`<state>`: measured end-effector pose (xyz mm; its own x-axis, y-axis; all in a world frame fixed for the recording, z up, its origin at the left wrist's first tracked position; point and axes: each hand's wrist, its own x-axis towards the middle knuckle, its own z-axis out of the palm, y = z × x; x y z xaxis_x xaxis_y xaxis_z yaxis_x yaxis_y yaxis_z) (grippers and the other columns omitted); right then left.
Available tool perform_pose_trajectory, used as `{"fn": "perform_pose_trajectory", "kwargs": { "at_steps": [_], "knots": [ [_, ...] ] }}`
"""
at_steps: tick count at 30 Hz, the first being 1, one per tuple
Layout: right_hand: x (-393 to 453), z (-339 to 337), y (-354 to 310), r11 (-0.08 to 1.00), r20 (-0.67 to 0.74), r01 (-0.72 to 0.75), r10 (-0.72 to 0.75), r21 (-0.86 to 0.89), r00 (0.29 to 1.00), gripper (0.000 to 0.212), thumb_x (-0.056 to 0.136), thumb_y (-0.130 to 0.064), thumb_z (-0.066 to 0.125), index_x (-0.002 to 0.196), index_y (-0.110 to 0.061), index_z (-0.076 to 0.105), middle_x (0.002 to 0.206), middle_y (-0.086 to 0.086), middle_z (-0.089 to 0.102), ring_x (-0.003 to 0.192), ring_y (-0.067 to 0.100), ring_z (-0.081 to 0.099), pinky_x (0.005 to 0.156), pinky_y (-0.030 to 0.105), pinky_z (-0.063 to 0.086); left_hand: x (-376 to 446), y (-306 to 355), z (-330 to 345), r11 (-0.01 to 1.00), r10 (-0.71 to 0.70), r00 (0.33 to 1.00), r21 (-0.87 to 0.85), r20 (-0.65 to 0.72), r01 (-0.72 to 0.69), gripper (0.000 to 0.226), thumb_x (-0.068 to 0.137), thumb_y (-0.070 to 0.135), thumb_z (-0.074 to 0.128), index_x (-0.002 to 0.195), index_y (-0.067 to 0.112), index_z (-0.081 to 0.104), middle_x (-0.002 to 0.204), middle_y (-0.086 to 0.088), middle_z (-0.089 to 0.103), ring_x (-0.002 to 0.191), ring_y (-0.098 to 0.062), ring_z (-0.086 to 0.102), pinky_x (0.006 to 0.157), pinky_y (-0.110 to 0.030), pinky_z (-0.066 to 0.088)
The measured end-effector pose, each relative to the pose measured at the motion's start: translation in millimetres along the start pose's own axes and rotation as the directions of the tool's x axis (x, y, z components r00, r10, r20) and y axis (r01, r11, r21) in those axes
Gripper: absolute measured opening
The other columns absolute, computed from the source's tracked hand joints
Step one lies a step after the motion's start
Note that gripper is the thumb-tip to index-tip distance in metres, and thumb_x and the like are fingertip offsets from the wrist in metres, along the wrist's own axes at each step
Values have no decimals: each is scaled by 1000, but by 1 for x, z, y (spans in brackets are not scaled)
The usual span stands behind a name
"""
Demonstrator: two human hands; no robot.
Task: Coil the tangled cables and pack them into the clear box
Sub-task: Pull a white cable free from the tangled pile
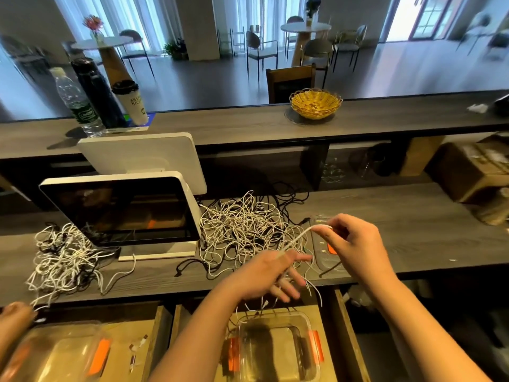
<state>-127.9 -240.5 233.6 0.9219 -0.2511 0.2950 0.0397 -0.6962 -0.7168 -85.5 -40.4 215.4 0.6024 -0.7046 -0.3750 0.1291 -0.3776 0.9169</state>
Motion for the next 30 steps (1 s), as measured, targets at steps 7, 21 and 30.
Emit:
{"fn": "perform_pose_trajectory", "kwargs": {
  "at_steps": [7,21,30],
  "knots": [
    [-20,19,-5,994,157,-90,79,66,984,18,90,-41,64,85,-25,71,70,-6,67,65,7,61,61,31,54,-8,-5,0,821,101,863,-448,-495,-353,52,101,52,25,137,28,54,113,-5,75,106,-21,71,90,-36,59],
    [-54,69,-26,996,446,-89,78,3,892,17,103,-29,49,108,-27,66,74,-11,62,65,-1,57,59,17,43,-7,-8,-7,233,-180,805,-819,-566,-524,54,104,55,28,137,22,56,91,-9,75,86,-22,75,77,-35,60],
    [-62,76,-45,984,604,91,18,-150,797,22,104,-37,40,95,-25,56,78,-4,62,71,18,58,66,37,44,16,-17,-14,323,-269,720,-764,-640,-558,59,103,58,25,126,16,58,61,4,35,49,-8,29,40,-21,27]
  ]
}}
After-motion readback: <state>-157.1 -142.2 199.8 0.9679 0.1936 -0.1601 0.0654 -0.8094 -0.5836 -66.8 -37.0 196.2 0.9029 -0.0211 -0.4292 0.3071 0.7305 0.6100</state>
